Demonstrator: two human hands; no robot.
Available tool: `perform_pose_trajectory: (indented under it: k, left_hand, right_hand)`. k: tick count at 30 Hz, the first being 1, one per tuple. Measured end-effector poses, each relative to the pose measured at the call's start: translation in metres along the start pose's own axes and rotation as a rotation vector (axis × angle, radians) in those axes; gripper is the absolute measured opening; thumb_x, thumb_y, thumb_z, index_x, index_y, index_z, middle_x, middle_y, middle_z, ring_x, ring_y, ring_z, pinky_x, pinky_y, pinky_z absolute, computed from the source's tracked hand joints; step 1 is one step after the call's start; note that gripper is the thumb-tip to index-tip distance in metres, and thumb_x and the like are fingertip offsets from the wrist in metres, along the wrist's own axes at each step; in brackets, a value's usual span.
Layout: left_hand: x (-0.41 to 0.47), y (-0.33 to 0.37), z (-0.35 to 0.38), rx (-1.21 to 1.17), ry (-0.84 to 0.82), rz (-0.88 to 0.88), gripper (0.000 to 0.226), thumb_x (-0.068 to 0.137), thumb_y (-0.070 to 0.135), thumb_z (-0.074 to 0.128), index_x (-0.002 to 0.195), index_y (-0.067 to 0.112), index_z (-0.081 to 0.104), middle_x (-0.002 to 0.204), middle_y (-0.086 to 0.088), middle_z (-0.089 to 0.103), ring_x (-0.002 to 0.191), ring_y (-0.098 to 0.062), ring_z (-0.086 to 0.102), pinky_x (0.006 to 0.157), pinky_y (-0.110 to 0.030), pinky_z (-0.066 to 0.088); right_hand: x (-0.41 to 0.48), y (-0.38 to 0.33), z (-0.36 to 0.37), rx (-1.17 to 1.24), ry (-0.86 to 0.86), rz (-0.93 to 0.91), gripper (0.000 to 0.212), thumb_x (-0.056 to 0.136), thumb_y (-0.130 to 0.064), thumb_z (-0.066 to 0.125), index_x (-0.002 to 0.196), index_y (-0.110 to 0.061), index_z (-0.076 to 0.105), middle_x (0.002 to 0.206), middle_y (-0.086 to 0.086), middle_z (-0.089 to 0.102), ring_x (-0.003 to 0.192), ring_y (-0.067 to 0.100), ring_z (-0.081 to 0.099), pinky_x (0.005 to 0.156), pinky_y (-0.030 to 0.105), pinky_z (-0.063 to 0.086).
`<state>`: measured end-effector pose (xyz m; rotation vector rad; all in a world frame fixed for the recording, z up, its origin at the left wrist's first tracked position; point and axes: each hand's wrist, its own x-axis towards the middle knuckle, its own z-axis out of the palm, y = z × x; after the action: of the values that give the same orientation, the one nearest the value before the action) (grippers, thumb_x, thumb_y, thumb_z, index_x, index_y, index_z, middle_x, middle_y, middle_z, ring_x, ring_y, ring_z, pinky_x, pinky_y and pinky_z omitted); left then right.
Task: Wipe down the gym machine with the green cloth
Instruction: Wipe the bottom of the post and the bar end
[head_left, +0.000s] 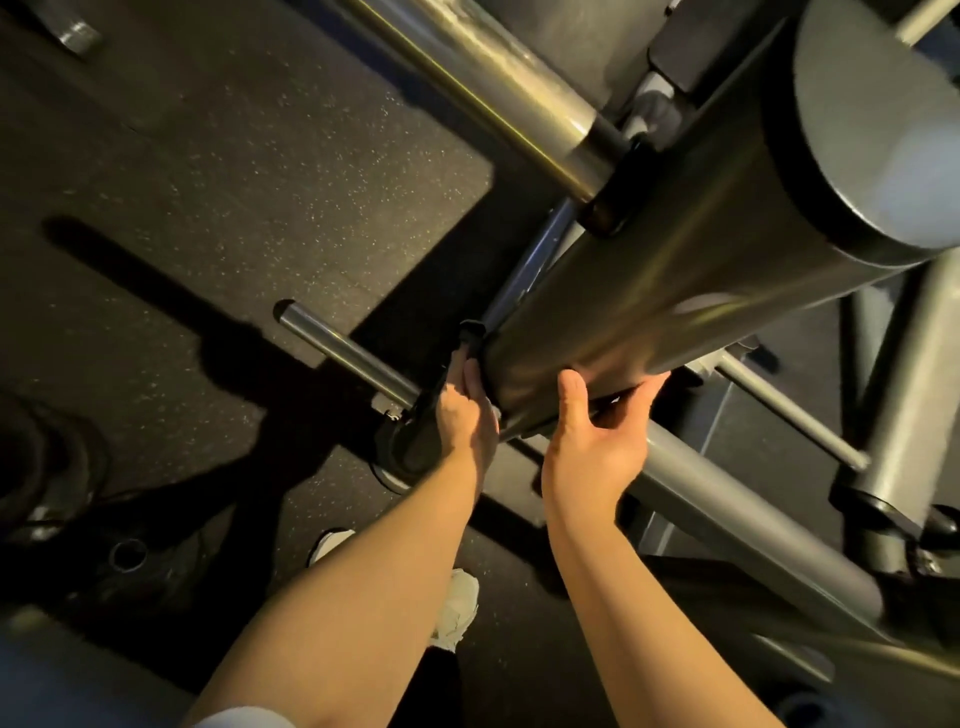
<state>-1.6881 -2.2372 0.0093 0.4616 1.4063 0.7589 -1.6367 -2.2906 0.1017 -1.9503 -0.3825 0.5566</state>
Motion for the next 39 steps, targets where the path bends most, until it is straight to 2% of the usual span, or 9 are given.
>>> perform_pose_trajectory:
  k: [5,11,14,18,26,28,32,36,39]
  left_hand:
    - [-0.043,0.023,0.010,0.150,0.056,-0.046,0.036,0.109,0.020,0.038,0.142,0.017,0.054,0.130,-0.013,0.062,0.103,-0.017,0.057,0.092,-0.031,0.042]
    - [-0.108,0.066,0.032,0.262,-0.142,0.252,0.048,0.111,0.033,0.037,0.158,0.023,0.036,0.154,0.005,0.046,0.141,-0.009,0.043,0.112,-0.024,0.035]
    - [-0.101,0.061,0.027,0.358,-0.106,0.286,0.041,0.111,0.032,0.037,0.148,0.018,0.049,0.140,0.011,0.052,0.131,-0.006,0.049,0.102,-0.021,0.040]
    - [-0.062,0.033,0.017,0.230,0.087,0.011,0.033,0.110,0.024,0.035,0.127,0.016,0.061,0.093,0.003,0.060,0.097,-0.023,0.060,0.078,-0.025,0.038]
    - [-0.142,0.074,0.049,0.304,-0.110,0.223,0.053,0.111,0.017,0.034,0.162,0.027,0.021,0.158,0.009,0.033,0.140,0.004,0.034,0.102,-0.002,0.022]
    - [-0.156,0.087,0.059,0.322,-0.172,0.346,0.053,0.112,0.016,0.033,0.161,0.029,0.018,0.144,0.020,0.032,0.118,0.028,0.032,0.087,0.011,0.021]
    - [-0.138,0.091,0.054,0.363,-0.126,0.444,0.044,0.112,0.022,0.034,0.156,0.021,0.037,0.130,0.017,0.043,0.117,0.005,0.044,0.082,0.007,0.030]
    - [-0.076,0.075,0.044,0.142,-0.006,0.124,0.041,0.104,0.013,0.027,0.085,0.014,0.063,0.061,-0.003,0.057,0.061,-0.020,0.052,0.060,-0.027,0.041]
    - [-0.075,0.094,0.043,0.122,0.020,0.021,0.056,0.099,0.001,0.022,0.120,0.029,0.065,0.064,-0.002,0.059,0.046,-0.011,0.048,0.045,-0.021,0.039]
  right_hand:
    - [0.008,-0.006,-0.019,-0.138,-0.081,0.005,0.092,0.087,-0.024,0.080,0.160,-0.034,0.025,0.147,-0.014,0.055,0.138,0.005,0.048,0.118,0.029,0.035]
    - [0.019,-0.015,-0.039,-0.176,-0.166,0.026,0.067,0.094,-0.012,0.072,0.151,-0.037,0.046,0.135,-0.018,0.064,0.124,0.001,0.061,0.103,0.027,0.053]
    - [0.021,-0.013,-0.044,-0.170,-0.167,0.012,0.063,0.096,-0.016,0.070,0.147,-0.045,0.048,0.144,-0.015,0.058,0.134,0.023,0.056,0.108,0.050,0.050]
    - [0.025,-0.011,-0.046,-0.139,-0.160,0.026,0.061,0.096,-0.012,0.069,0.147,-0.037,0.047,0.139,-0.025,0.057,0.125,-0.006,0.055,0.115,0.033,0.039]
    - [0.029,-0.028,-0.055,-0.121,-0.212,0.118,0.056,0.096,-0.008,0.069,0.147,-0.026,0.054,0.132,-0.012,0.067,0.113,0.010,0.067,0.085,0.021,0.059]
    - [0.030,-0.033,-0.060,-0.119,-0.253,0.124,0.046,0.101,-0.007,0.060,0.145,-0.017,0.055,0.128,-0.001,0.071,0.108,0.012,0.072,0.082,0.024,0.061]
    - [0.029,-0.030,-0.057,-0.191,-0.245,0.095,0.055,0.096,-0.010,0.068,0.148,-0.024,0.053,0.130,-0.008,0.069,0.096,-0.005,0.070,0.076,0.015,0.058]
    - [0.032,-0.027,-0.055,-0.211,-0.207,0.081,0.061,0.095,-0.009,0.070,0.150,-0.022,0.048,0.134,-0.012,0.063,0.096,-0.023,0.042,0.059,-0.003,0.044]
    - [0.037,-0.035,-0.059,-0.262,-0.262,0.076,0.058,0.095,-0.013,0.070,0.149,-0.023,0.051,0.101,-0.027,0.071,0.098,-0.014,0.049,0.078,0.009,0.050]
